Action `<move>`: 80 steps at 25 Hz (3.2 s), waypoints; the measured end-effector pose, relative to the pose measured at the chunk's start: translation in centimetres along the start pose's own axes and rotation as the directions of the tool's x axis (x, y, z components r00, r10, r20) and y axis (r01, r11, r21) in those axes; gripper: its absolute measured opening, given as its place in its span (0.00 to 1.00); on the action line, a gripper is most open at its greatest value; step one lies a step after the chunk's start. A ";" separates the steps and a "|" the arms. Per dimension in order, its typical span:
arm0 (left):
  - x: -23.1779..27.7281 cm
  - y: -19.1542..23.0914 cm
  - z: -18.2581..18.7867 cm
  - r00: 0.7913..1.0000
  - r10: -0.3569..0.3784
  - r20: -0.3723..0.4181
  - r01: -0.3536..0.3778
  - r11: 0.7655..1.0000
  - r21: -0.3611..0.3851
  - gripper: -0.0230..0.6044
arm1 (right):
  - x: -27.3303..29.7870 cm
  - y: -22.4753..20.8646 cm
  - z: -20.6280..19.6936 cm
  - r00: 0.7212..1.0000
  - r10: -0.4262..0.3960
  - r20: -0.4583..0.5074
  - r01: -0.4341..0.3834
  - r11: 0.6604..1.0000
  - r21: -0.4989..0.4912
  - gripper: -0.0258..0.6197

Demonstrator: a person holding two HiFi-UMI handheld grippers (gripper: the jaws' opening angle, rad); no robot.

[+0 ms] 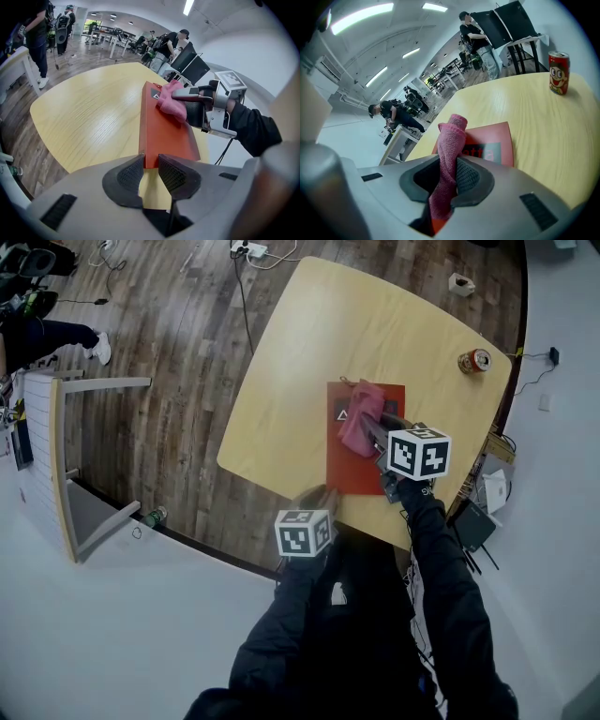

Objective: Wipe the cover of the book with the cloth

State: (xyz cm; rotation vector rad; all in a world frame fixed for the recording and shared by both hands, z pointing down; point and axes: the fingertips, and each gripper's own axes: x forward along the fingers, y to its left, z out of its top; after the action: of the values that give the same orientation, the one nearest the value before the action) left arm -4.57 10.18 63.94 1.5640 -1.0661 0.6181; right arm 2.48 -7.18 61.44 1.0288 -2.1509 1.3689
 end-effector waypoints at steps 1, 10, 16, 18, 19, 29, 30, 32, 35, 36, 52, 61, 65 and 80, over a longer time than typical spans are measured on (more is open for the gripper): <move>0.0 0.0 0.0 1.000 0.001 0.000 -0.001 1.000 0.000 0.22 | -0.1 -0.2 0.0 1.000 -0.003 0.001 0.003 1.000 0.001 0.16; 0.0 0.0 -0.1 1.000 0.007 -0.003 -0.007 1.000 0.005 0.22 | -1.5 -2.0 0.0 1.000 -0.029 0.010 0.029 1.000 0.002 0.16; 0.0 0.0 -0.1 1.000 0.007 -0.002 -0.007 1.000 0.007 0.22 | -2.2 -2.9 0.0 0.999 -0.042 0.016 0.042 0.999 0.002 0.16; 0.0 0.0 -0.1 1.000 0.007 -0.001 -0.007 1.000 0.007 0.22 | -2.5 -3.1 0.0 0.999 -0.046 0.019 0.046 0.999 0.003 0.16; 0.0 0.0 -0.1 1.000 0.007 -0.001 -0.007 1.000 0.007 0.22 | -2.6 -3.2 0.0 0.999 -0.049 0.020 0.049 0.999 0.002 0.16; 0.0 0.1 -0.1 1.000 0.005 -0.003 -0.005 1.000 0.009 0.22 | -4.7 -4.2 0.4 0.996 -0.078 0.036 0.078 0.997 -0.012 0.16; 0.0 0.1 -0.1 1.000 0.005 -0.004 -0.005 1.000 0.008 0.22 | -4.8 -3.9 0.4 0.997 -0.071 0.038 0.071 0.997 -0.013 0.16; 0.0 0.1 -0.1 1.000 0.005 -0.005 -0.005 1.000 0.007 0.22 | -4.9 -3.1 0.6 0.998 -0.053 0.044 0.053 0.999 -0.010 0.16; 0.0 0.1 -0.1 1.000 0.004 -0.005 -0.004 1.000 0.009 0.22 | -4.8 -1.4 0.8 0.998 -0.019 0.053 0.019 1.000 -0.004 0.16; 0.0 0.0 -0.1 1.000 0.003 -0.004 -0.003 1.000 0.010 0.22 | -4.6 -0.7 0.7 0.999 -0.007 0.053 0.007 1.000 -0.005 0.16; 0.1 0.0 -0.2 1.000 0.000 -0.003 0.000 1.000 0.008 0.23 | -0.5 5.8 -1.9 0.991 0.130 -0.014 -0.130 0.991 0.019 0.16; 0.0 -0.1 -0.2 1.000 0.001 -0.001 -0.001 1.000 0.007 0.23 | 0.8 5.0 -4.2 0.992 0.095 -0.086 -0.094 0.995 0.010 0.16; 0.0 0.0 -0.1 1.000 0.004 0.001 -0.004 1.000 0.008 0.22 | 0.5 4.0 -4.5 0.993 0.072 -0.090 -0.071 0.997 0.012 0.16; 0.0 0.0 -0.2 1.000 0.009 0.002 -0.009 1.000 0.007 0.22 | -1.1 1.4 -4.4 0.996 0.029 -0.084 -0.028 1.000 0.005 0.16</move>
State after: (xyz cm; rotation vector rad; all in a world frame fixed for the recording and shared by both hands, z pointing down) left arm -4.57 10.34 64.01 1.5667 -1.0744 0.6265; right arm 1.88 -2.55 61.86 0.9283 -2.1098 1.4047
